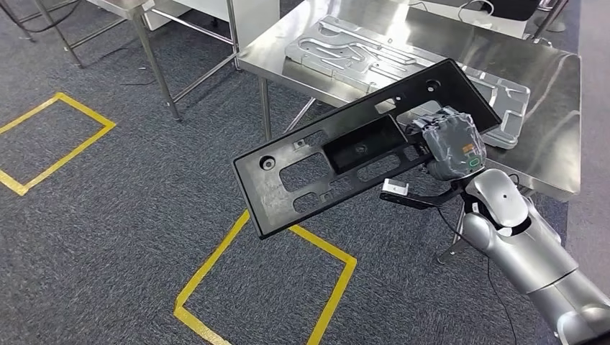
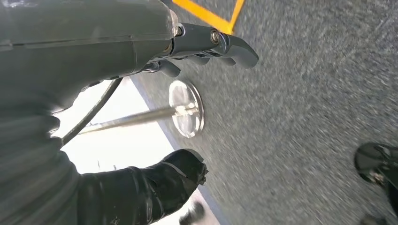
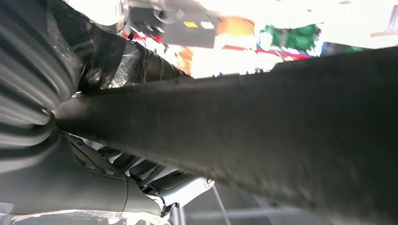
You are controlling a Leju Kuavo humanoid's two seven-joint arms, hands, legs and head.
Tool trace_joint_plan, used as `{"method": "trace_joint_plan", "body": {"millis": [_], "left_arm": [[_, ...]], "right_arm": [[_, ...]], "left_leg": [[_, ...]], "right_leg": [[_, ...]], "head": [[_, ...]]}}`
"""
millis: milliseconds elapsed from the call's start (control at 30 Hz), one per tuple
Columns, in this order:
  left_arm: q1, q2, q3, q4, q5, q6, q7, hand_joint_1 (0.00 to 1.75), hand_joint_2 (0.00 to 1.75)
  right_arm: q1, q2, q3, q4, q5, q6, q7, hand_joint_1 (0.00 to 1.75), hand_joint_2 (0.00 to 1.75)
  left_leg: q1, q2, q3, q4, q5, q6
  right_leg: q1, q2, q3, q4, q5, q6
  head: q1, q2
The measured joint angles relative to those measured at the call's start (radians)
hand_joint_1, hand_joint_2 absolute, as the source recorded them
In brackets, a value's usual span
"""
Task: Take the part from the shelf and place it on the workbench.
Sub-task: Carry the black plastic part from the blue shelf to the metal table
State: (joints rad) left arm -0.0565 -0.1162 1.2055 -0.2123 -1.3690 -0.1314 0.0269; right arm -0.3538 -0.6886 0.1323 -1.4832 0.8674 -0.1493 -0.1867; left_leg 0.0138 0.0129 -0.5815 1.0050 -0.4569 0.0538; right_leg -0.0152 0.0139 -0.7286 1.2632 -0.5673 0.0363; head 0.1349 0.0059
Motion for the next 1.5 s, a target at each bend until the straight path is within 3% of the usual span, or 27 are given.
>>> {"method": "trace_joint_plan", "body": {"millis": [33,67,133,200,233,300,367,433,500,533,567,633,700,800,833,967,1000,1067,1133,1167,1200,1267,1333,1433,1500], "left_arm": [[0.000,-0.003,-0.004,0.000,-0.006,0.003,0.000,0.00,1.75],[-0.001,-0.008,-0.008,0.000,-0.010,0.006,0.001,0.00,1.75],[-0.002,-0.018,-0.017,0.000,-0.015,0.010,0.003,0.00,1.75],[-0.003,-0.025,-0.024,0.001,-0.016,0.012,0.008,0.00,1.75],[-0.005,-0.027,-0.025,0.001,-0.016,0.013,0.011,0.00,1.75],[-0.011,-0.031,-0.026,0.002,-0.016,0.012,0.015,0.00,1.75],[-0.017,-0.032,-0.027,0.002,-0.016,0.012,0.017,0.00,1.75],[-0.018,-0.033,-0.027,0.002,-0.016,0.012,0.018,0.00,1.75],[-0.017,-0.033,-0.027,0.002,-0.015,0.011,0.018,0.00,1.75],[-0.016,-0.033,-0.027,0.002,-0.015,0.011,0.018,0.00,1.75],[-0.016,-0.033,-0.027,0.002,-0.015,0.010,0.018,0.00,1.75],[-0.017,-0.033,-0.027,0.002,-0.015,0.008,0.018,0.00,1.75],[-0.019,-0.032,-0.027,0.002,-0.015,0.006,0.017,0.00,1.75],[-0.022,-0.035,-0.027,0.002,-0.014,0.003,0.014,0.00,1.75],[-0.023,-0.035,-0.027,0.002,-0.013,0.003,0.013,0.00,1.75],[-0.023,-0.036,-0.027,0.002,-0.011,0.002,0.007,0.00,1.75],[-0.023,-0.037,-0.027,0.002,-0.009,0.002,0.005,0.00,1.75],[-0.023,-0.037,-0.027,0.002,-0.005,0.001,0.002,0.00,1.75],[-0.022,-0.038,-0.027,0.002,-0.003,0.000,0.002,0.00,1.75],[-0.022,-0.038,-0.027,0.002,-0.003,0.000,0.001,0.00,1.75],[-0.021,-0.038,-0.027,0.002,-0.002,-0.001,0.001,0.00,1.75],[-0.020,-0.038,-0.027,0.002,-0.002,-0.001,0.000,0.00,1.75],[-0.019,-0.037,-0.027,0.002,-0.003,-0.001,0.000,0.00,1.75],[-0.022,-0.037,-0.027,0.002,-0.003,-0.001,0.000,0.00,1.75],[-0.022,-0.036,-0.027,0.002,-0.003,-0.001,0.000,0.00,1.75]], "right_arm": [[0.021,-0.019,-0.019,-0.003,-0.025,0.001,-0.008,1.75,1.75],[0.042,-0.041,-0.043,-0.008,-0.047,0.002,-0.017,1.75,1.75],[0.073,-0.079,-0.100,-0.020,-0.075,0.013,-0.032,1.75,1.75],[0.085,-0.099,-0.150,-0.031,-0.081,0.035,-0.037,1.75,1.75],[0.088,-0.105,-0.166,-0.034,-0.080,0.045,-0.037,1.75,1.75],[0.095,-0.116,-0.184,-0.037,-0.075,0.057,-0.035,1.75,1.75],[0.101,-0.128,-0.196,-0.039,-0.074,0.060,-0.034,1.75,1.75],[0.103,-0.133,-0.203,-0.042,-0.073,0.061,-0.033,1.75,1.75],[0.104,-0.132,-0.205,-0.043,-0.070,0.063,-0.033,1.75,1.75],[0.105,-0.132,-0.205,-0.043,-0.064,0.064,-0.033,1.75,1.75],[0.106,-0.132,-0.206,-0.043,-0.058,0.064,-0.033,1.75,1.75],[0.105,-0.136,-0.206,-0.042,-0.046,0.064,-0.035,1.75,1.75],[0.099,-0.139,-0.206,-0.040,-0.042,0.064,-0.040,1.75,1.75],[0.086,-0.139,-0.207,-0.033,-0.043,0.065,-0.044,1.75,1.75],[0.081,-0.139,-0.207,-0.029,-0.042,0.065,-0.045,1.75,1.75],[0.057,-0.139,-0.207,-0.017,-0.037,0.064,-0.045,1.75,1.75],[0.050,-0.139,-0.207,-0.015,-0.037,0.063,-0.045,1.75,1.75],[0.039,-0.135,-0.207,-0.009,-0.037,0.063,-0.044,1.75,1.75],[0.037,-0.129,-0.206,-0.001,-0.037,0.064,-0.044,1.75,1.75],[0.037,-0.128,-0.205,0.003,-0.037,0.067,-0.044,1.75,1.75],[0.036,-0.126,-0.204,0.007,-0.037,0.070,-0.044,1.75,1.75],[0.029,-0.124,-0.202,0.014,-0.038,0.074,-0.043,1.75,1.75],[0.024,-0.121,-0.200,0.020,-0.040,0.075,-0.041,1.75,1.75],[0.028,-0.122,-0.198,0.026,-0.043,0.075,-0.041,1.75,1.75],[0.031,-0.124,-0.198,0.027,-0.045,0.074,-0.041,1.75,1.75]], "left_leg": [[0.000,0.010,0.001,0.002,-0.004,0.000],[0.000,0.019,0.003,0.005,-0.008,-0.001],[-0.001,0.038,0.009,0.011,-0.018,-0.006],[-0.006,0.059,0.016,0.014,-0.028,-0.017],[-0.008,0.070,0.020,0.014,-0.032,-0.023],[-0.010,0.088,0.027,0.013,-0.039,-0.033],[-0.007,0.061,0.019,0.046,-0.067,-0.043],[-0.004,0.012,-0.029,0.154,-0.126,-0.046],[-0.004,-0.004,-0.089,0.273,-0.168,-0.044],[-0.004,-0.006,-0.102,0.292,-0.163,-0.042],[-0.004,-0.007,-0.097,0.272,-0.137,-0.039],[-0.007,-0.015,-0.049,0.149,-0.066,-0.024],[-0.010,-0.024,-0.009,0.051,-0.030,-0.017],[-0.012,-0.026,-0.002,0.027,-0.025,-0.027],[-0.015,-0.027,-0.002,0.029,-0.025,-0.026],[-0.010,-0.022,0.009,0.004,-0.013,-0.001],[-0.006,-0.019,0.015,-0.007,-0.008,0.004],[-0.005,-0.015,0.020,-0.014,-0.007,0.008],[-0.004,-0.011,0.023,-0.013,-0.012,0.006],[-0.002,-0.010,0.027,-0.011,-0.017,0.003],[0.000,-0.008,0.031,-0.009,-0.022,-0.002],[0.002,-0.006,0.039,-0.001,-0.036,-0.015],[0.000,-0.003,0.041,0.003,-0.046,-0.030],[0.000,0.000,0.048,0.006,-0.058,-0.049],[0.002,-0.003,0.023,0.067,-0.086,-0.056]], "right_leg": [[-0.004,-0.006,-0.011,0.020,0.003,0.004],[-0.007,-0.012,-0.002,0.002,0.024,0.008],[-0.007,-0.049,0.061,-0.122,0.087,0.010],[0.003,-0.079,0.110,-0.221,0.117,0.000],[0.008,-0.081,0.117,-0.236,0.116,-0.006],[0.007,-0.053,0.118,-0.239,0.119,-0.019],[0.001,-0.032,0.122,-0.245,0.123,-0.033],[0.000,-0.013,0.124,-0.248,0.124,-0.043],[0.004,0.005,0.123,-0.245,0.121,-0.050],[0.006,0.014,0.123,-0.242,0.120,-0.052],[0.008,0.022,0.123,-0.238,0.118,-0.053],[0.010,0.037,0.123,-0.232,0.113,-0.051],[0.013,0.046,0.119,-0.225,0.110,-0.045],[0.011,0.046,0.115,-0.222,0.109,-0.038],[0.008,0.046,0.116,-0.226,0.111,-0.035],[0.006,0.035,0.114,-0.227,0.106,-0.013],[0.006,0.025,0.100,-0.197,0.089,-0.009],[0.000,0.003,0.043,-0.083,0.036,-0.001],[-0.010,-0.005,-0.007,0.006,0.017,0.009],[-0.016,-0.008,-0.007,0.001,0.035,0.014],[-0.021,-0.011,0.012,-0.042,0.069,0.019],[-0.025,-0.023,0.076,-0.171,0.123,0.027],[-0.019,-0.028,0.110,-0.235,0.126,0.019],[-0.014,-0.021,0.120,-0.239,0.112,-0.009],[-0.016,-0.018,0.134,-0.244,0.104,-0.027]], "head": [[0.000,0.000],[0.000,0.000],[0.000,0.000],[0.000,0.000],[0.000,0.000],[0.000,0.000],[0.000,0.000],[-0.001,0.000],[-0.001,0.000],[-0.001,0.000],[-0.001,0.000],[-0.001,0.000],[0.000,0.000],[0.000,0.000],[0.000,0.000],[0.000,0.000],[0.000,0.000],[0.000,0.000],[0.000,0.000],[0.000,0.000],[0.000,0.000],[0.001,0.000],[0.000,0.000],[-0.001,0.000],[-0.001,0.000]]}}
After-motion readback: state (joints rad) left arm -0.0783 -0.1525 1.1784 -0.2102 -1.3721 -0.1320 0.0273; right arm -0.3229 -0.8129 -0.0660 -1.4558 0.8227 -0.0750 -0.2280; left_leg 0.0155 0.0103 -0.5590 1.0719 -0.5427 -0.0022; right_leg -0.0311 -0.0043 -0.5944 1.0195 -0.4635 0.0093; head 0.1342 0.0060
